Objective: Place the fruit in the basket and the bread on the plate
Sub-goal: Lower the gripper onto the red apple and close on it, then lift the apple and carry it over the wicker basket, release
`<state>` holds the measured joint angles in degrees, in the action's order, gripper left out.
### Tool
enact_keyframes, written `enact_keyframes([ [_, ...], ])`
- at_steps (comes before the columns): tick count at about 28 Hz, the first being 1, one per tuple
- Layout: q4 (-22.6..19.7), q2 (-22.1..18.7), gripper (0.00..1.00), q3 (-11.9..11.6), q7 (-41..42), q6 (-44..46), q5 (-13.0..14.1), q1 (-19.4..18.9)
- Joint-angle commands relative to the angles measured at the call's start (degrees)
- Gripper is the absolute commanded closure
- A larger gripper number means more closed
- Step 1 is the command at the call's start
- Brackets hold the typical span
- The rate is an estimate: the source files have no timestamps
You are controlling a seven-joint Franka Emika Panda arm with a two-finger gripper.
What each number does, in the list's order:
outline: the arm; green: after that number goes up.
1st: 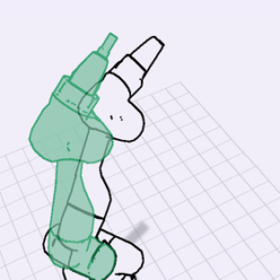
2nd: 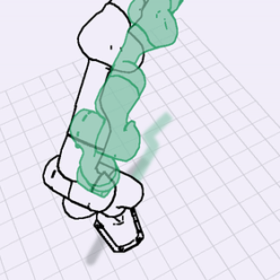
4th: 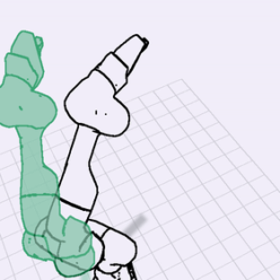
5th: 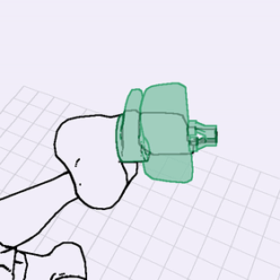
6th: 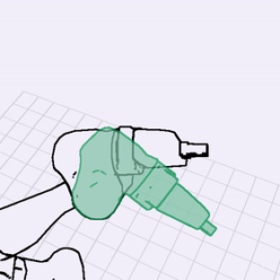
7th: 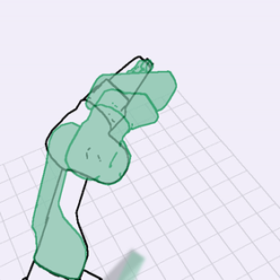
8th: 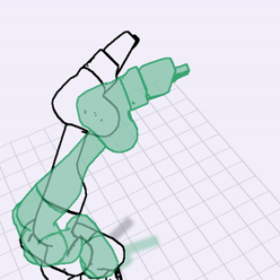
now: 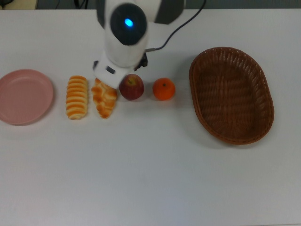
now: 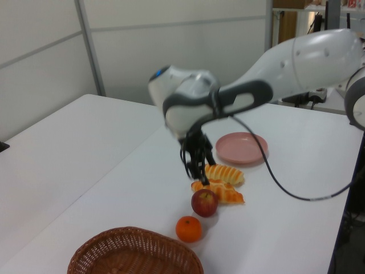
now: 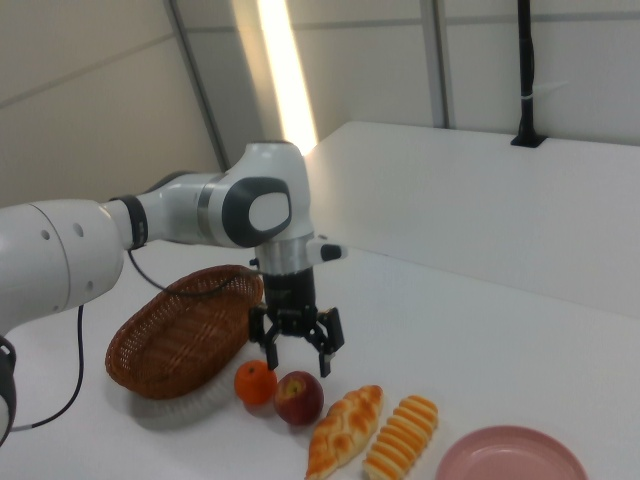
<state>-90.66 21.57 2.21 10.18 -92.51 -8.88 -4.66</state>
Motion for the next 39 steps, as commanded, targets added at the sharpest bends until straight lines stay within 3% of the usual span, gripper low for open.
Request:
enact_keyframes([
  [1, -2.06, 0.74, 0.0, -0.45, -0.42, 0.49, -2.36, -2.1],
  [9, -1.97, 5.58, 0.0, -0.45, -5.52, -1.0, -7.46, -5.09],
  [19, -1.97, 8.22, 0.0, -0.45, -8.69, -5.05, -7.9, -5.97],
  [20, -1.97, 8.22, 0.09, -0.45, -8.69, -5.4, -7.99, -5.97],
  [21, -1.97, 8.22, 0.26, -0.45, -8.69, -5.66, -7.99, -5.97],
  [22, -1.88, 8.22, 0.45, -0.45, -8.69, -5.93, -7.9, -5.97],
  [23, -1.62, 8.13, 0.72, -0.45, -8.6, -6.02, -7.47, -5.63],
  [25, -1.36, 8.13, 0.95, -0.45, -8.34, -6.02, -6.94, -5.36],
  [26, -1.27, 8.05, 1.0, -0.45, -8.34, -6.02, -6.94, -5.27],
  [32, 0.66, 6.38, 1.0, -0.37, -8.51, -5.93, -6.59, -4.3],
  [37, 4.52, 2.07, 1.0, 0.42, -8.69, -5.84, -0.97, -5.27],
  [39, 6.46, 1.63, 0.99, 2.88, -8.77, -5.84, -0.34, -6.24],
])
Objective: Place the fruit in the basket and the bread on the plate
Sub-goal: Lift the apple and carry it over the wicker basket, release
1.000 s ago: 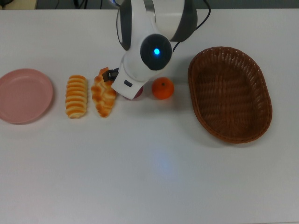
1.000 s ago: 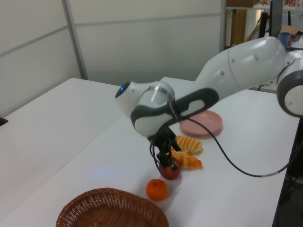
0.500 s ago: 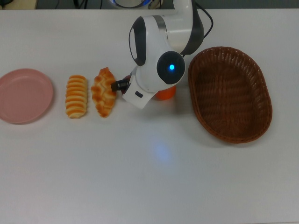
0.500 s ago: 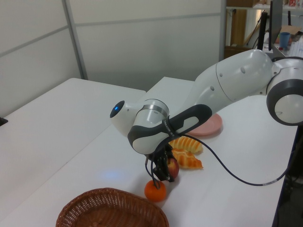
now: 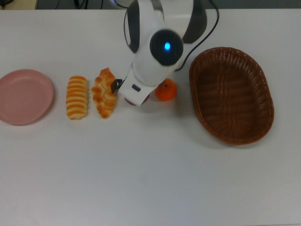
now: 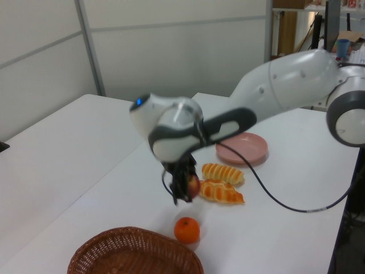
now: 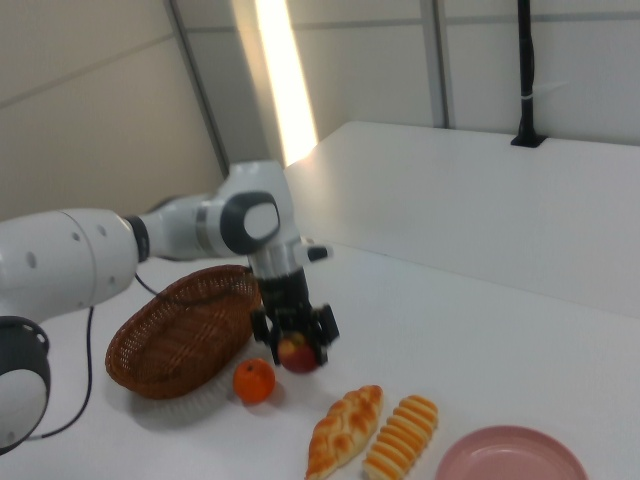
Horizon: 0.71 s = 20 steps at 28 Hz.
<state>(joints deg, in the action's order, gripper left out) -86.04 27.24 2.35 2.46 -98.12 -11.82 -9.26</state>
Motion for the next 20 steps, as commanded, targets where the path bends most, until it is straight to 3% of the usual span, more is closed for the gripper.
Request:
enact_keyframes([
  [1, 2.45, -4.12, 0.99, 3.88, -1.22, -0.32, 2.68, -1.72],
  [8, 3.07, -3.25, 0.92, 14.16, -7.53, -1.46, 0.32, -2.77],
  [13, 1.23, -0.53, 0.88, 14.79, -14.21, -3.65, -3.72, -8.74],
  [20, -0.53, 1.42, 0.88, 14.79, -17.31, -4.8, -6.02, -11.74],
])
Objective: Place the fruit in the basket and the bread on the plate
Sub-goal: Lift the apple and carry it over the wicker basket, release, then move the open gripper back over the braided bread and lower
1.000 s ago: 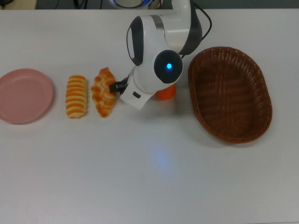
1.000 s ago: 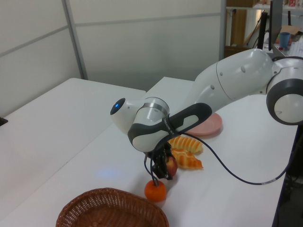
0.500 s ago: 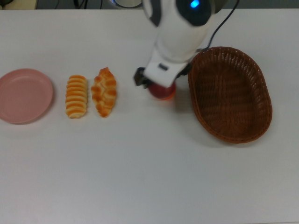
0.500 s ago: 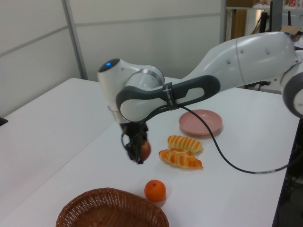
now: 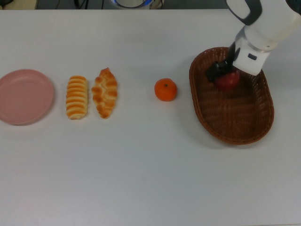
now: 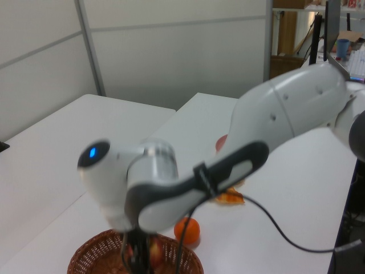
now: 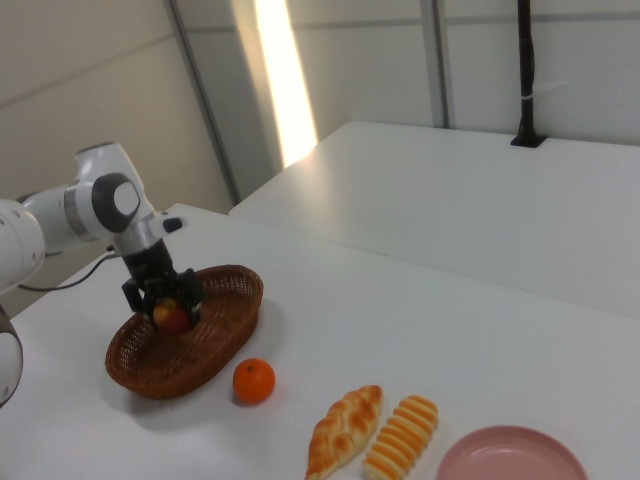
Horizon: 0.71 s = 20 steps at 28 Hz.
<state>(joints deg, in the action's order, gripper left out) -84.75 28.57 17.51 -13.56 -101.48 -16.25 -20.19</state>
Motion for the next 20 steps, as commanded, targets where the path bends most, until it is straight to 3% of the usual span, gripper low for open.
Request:
enact_keyframes([
  [1, -2.0, 0.17, 0.88, -0.37, -1.29, -1.44, -1.59, -1.08],
  [6, -3.67, 0.17, 0.82, -0.37, -1.29, -1.35, -2.65, -1.78],
  [8, -4.02, 0.17, 0.71, -0.37, -1.2, -1.17, -2.74, -1.78],
  [9, -4.55, 0.17, 0.33, -0.37, -1.12, -0.65, -3.78, -1.78],
  [10, -4.9, 0.17, 0.12, -0.46, -1.12, -0.47, -4.75, -1.78],
  [11, -5.16, 0.08, 0.0, -0.46, -1.29, -0.21, -5.8, -1.78],
  [18, -4.38, -0.62, 0.0, -0.64, -1.47, -0.03, -5.73, 0.23],
  [20, -3.85, -2.02, 0.0, -0.63, -1.21, -0.03, -2.84, 1.2],
])
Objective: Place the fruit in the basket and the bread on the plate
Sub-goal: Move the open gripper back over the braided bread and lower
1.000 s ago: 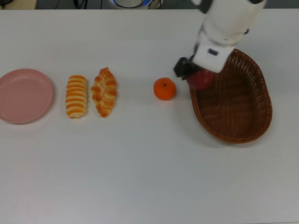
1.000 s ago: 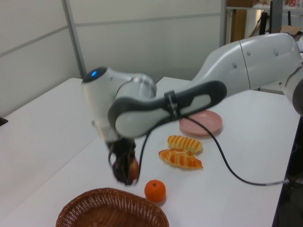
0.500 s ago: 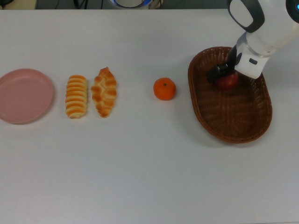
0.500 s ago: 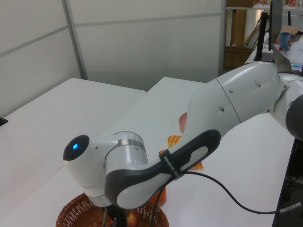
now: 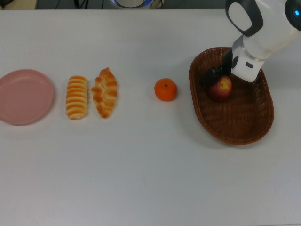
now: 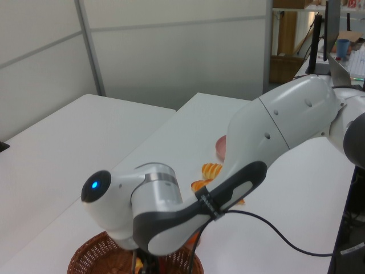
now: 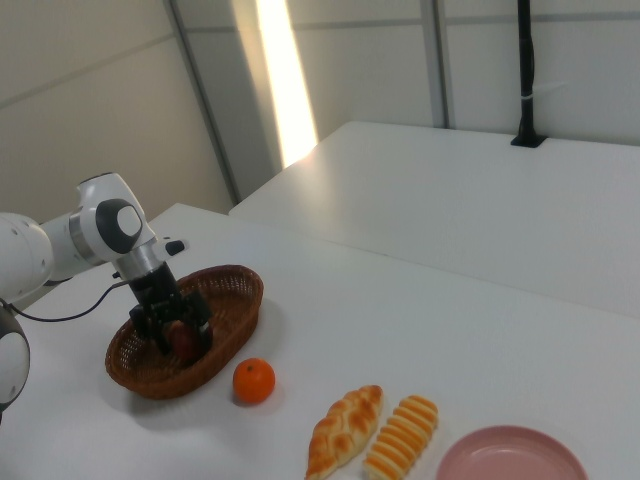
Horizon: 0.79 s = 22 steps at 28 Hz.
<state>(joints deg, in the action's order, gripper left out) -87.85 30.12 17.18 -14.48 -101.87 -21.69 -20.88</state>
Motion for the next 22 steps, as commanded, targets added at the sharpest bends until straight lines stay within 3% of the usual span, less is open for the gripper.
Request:
enact_keyframes([
  [1, -0.31, -4.28, 0.0, -0.4, -0.03, 0.35, 3.83, 2.07],
  [4, 0.04, -7.17, 0.0, -0.4, 0.24, 1.23, 7.08, 4.7],
  [9, 0.74, -10.26, 0.0, -0.48, 0.24, 3.33, 9.55, 9.36],
  [17, 0.31, -9.91, 0.0, -1.71, 5.85, 7.47, 6.93, 18.41],
  [22, -0.74, -8.68, 0.0, -5.22, 11.3, 7.56, 5.43, 20.79],
])
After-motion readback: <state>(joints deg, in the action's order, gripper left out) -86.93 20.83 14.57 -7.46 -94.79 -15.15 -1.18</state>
